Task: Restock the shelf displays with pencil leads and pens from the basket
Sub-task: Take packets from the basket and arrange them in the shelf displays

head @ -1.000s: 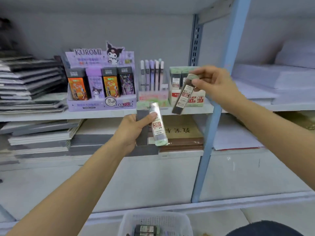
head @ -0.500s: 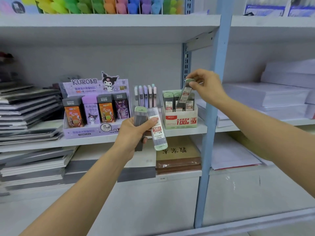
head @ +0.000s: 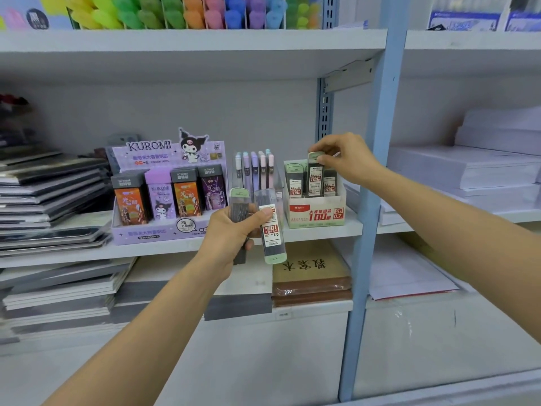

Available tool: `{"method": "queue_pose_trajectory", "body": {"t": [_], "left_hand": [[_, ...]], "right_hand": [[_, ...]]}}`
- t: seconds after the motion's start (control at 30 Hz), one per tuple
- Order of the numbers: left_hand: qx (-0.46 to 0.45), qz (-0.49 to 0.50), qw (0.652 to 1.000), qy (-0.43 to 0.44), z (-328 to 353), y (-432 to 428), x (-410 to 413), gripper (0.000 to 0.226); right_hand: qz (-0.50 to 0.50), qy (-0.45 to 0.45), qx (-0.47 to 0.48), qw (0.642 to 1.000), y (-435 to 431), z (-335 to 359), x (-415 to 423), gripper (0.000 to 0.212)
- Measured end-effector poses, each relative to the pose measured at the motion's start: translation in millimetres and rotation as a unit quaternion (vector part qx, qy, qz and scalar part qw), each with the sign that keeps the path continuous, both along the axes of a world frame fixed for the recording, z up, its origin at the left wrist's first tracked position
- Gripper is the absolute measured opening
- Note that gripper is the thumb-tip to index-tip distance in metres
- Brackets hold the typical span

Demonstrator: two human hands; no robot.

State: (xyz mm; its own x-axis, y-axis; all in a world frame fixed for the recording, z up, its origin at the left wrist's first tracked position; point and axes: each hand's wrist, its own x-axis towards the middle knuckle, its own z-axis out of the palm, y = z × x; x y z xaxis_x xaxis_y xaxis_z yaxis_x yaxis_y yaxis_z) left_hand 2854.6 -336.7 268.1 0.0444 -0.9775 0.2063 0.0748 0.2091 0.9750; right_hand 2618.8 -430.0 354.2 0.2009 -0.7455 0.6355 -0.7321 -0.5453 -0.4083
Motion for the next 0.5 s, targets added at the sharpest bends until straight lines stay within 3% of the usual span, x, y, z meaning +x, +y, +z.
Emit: {"method": "queue_pose_trajectory", "body": {"t": [0.1,0.23,0.33,0.4,0.5], "left_hand": [[-0.001,0.004,1.0,0.002,1,0,-1,0.02],[0.007,0.01,1.0,-0.005,2,1,-4,0.022],[0.004,0.005,1.0,-0.011,2,2,-6,0.021],[-0.002,0.002,1.0,-0.019,3,2,-9,0.02],[-0.016,-0.009,0.999,-0.026,2,2,-15,0.021]], "right_hand": [[-0.002,-0.044,-0.006,0.999,-4,-7,3,0.018],[-0.023,-0.015,0.026,0.999,-5,-15,4,0.016],[-0.019,-0.05,-0.04,0.998,7,-19,7,0.015],[0.029,-0.09,-0.039,0.995,22,-22,13,0.012],[0.188,-0.137,0.104,0.967,48,-30,26,0.021]]}}
